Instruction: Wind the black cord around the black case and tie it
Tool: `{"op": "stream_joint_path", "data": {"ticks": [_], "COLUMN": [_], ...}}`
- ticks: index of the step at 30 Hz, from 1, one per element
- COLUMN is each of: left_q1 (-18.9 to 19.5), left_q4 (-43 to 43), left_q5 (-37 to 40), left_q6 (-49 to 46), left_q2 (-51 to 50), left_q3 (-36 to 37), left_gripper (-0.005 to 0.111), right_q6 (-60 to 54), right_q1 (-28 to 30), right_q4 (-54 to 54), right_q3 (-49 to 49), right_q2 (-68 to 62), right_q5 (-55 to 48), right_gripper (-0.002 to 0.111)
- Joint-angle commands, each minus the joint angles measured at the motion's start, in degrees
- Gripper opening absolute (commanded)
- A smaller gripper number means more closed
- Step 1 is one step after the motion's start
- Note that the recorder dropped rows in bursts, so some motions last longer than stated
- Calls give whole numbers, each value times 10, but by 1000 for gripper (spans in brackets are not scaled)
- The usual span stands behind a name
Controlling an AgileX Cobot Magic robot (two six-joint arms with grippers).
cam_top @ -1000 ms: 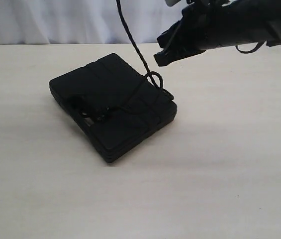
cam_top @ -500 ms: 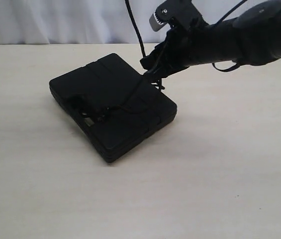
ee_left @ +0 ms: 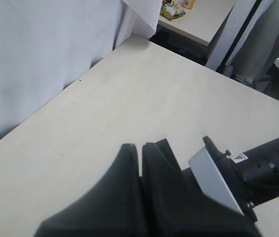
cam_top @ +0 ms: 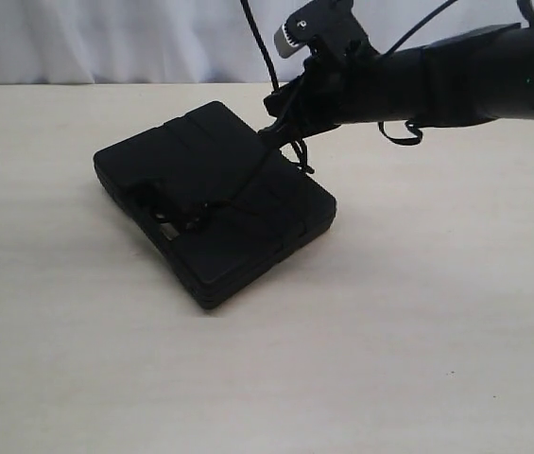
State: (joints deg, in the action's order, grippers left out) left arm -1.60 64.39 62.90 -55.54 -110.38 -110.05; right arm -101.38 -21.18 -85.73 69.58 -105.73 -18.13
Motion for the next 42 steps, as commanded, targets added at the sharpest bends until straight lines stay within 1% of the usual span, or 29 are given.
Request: {"op": "stream_joint_path", "data": {"ticks": [1,2,4,7,9,10,12,13,17,22,27,32,34,39,42], "left_q1": [-4,-4,-4,-4,-4,-4,-4,-4,-4,-3,-3,-4,-4,-4,-4], "left_q4": [-25,-50,-104,-263,-379,-418,-459,-470,-465,-468,-432,-312,-279,-277,-269], "left_q5": [7,17,31,39,62,71,71,71,71,62,-74,-178,-215,-310,-355], "left_q6": [4,13,38,118,196,234,286,312,323,325,335,335,345,409,423], "left_q2": [6,6,6,6,3,-1,-10,-11,-11,-11,-11,-11,-11,-11,-11], "left_q3": [-3,-3,-3,-3,-3,-3,1,16,96,216,330,390,409,459,478], "left_gripper": [6,16,30,47,54,56,57,57,57,57,57,57,57,57,57], "right_q6": [0,3,7,7,7,7,7,7,17,28,51,63,66,85,86], "right_q1": [4,4,4,4,4,4,4,4,4,5,5,5,5,5,5], "right_q4": [-9,-9,-10,-10,-10,-10,-10,-10,-10,-10,-10,-10,-10,-10,-10], "right_q3": [10,10,10,16,28,38,61,72,91,89,89,89,89,89,89], "right_q2": [0,0,2,11,16,17,20,20,20,20,20,20,20,20,20], "right_q5": [-15,-8,17,71,103,116,129,134,137,137,137,137,136,136,131], "right_gripper": [4,4,4,4,4,4,4,4,4,4,4,4,4,4,4]}}
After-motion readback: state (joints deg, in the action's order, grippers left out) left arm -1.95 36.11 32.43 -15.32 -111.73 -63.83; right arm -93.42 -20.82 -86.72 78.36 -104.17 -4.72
